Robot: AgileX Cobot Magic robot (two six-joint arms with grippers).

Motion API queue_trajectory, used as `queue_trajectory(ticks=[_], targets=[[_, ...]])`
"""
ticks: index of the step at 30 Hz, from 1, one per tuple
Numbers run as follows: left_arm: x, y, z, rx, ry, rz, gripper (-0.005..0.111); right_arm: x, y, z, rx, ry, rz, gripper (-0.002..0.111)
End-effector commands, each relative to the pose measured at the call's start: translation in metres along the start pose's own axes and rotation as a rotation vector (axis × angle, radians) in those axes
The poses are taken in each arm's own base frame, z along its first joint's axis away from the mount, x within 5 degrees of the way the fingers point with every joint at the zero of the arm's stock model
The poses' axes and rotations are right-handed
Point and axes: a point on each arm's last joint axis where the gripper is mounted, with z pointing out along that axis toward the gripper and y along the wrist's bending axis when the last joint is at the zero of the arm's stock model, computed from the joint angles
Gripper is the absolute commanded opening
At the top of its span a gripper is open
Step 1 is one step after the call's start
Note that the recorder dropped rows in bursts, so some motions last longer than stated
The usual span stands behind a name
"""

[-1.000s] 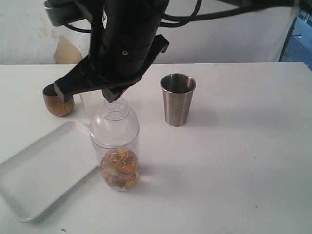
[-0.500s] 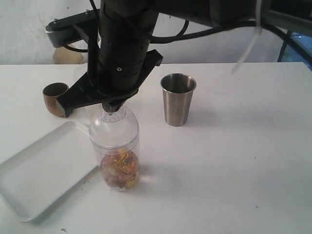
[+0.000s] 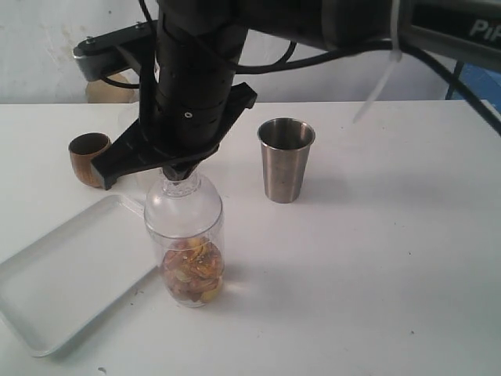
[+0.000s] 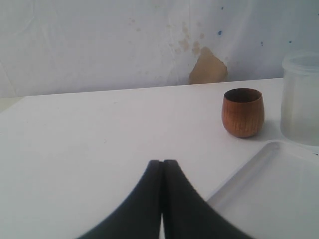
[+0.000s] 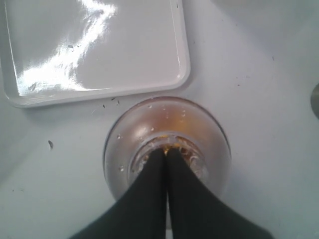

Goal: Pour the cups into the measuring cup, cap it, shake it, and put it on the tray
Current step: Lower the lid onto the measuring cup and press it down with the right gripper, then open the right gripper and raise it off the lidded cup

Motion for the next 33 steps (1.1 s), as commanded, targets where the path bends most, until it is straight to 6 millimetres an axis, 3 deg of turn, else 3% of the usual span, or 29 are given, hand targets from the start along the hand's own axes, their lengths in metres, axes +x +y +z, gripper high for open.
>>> queue_trajectory(ticks=[1, 14, 18, 23, 25, 33], targets=[[0.001, 0.000, 0.000, 0.005, -0.007, 0.005, 0.000, 0.006, 0.004, 0.021, -0.033, 0.092, -0.014, 0.000], [0.001, 0.000, 0.000, 0.005, -0.007, 0.005, 0.000, 0.003, 0.003, 0.015, -0.027, 0.060, -0.021, 0.002], [0.001, 0.000, 0.000, 0.005, -0.007, 0.005, 0.000, -0.001, 0.002, 0.006, -0.017, 0.011, -0.025, 0.022], [0.001, 0.000, 0.000, 0.005, -0.007, 0.005, 0.000, -0.009, 0.001, -0.011, -0.013, -0.057, -0.027, 0.060], [0.001, 0.000, 0.000, 0.005, -0.007, 0.005, 0.000, -0.011, 0.001, -0.017, -0.011, -0.079, -0.028, 0.067], [0.001, 0.000, 0.000, 0.005, -0.007, 0.005, 0.000, -0.017, -0.002, -0.048, 0.019, -0.174, -0.059, 0.069]])
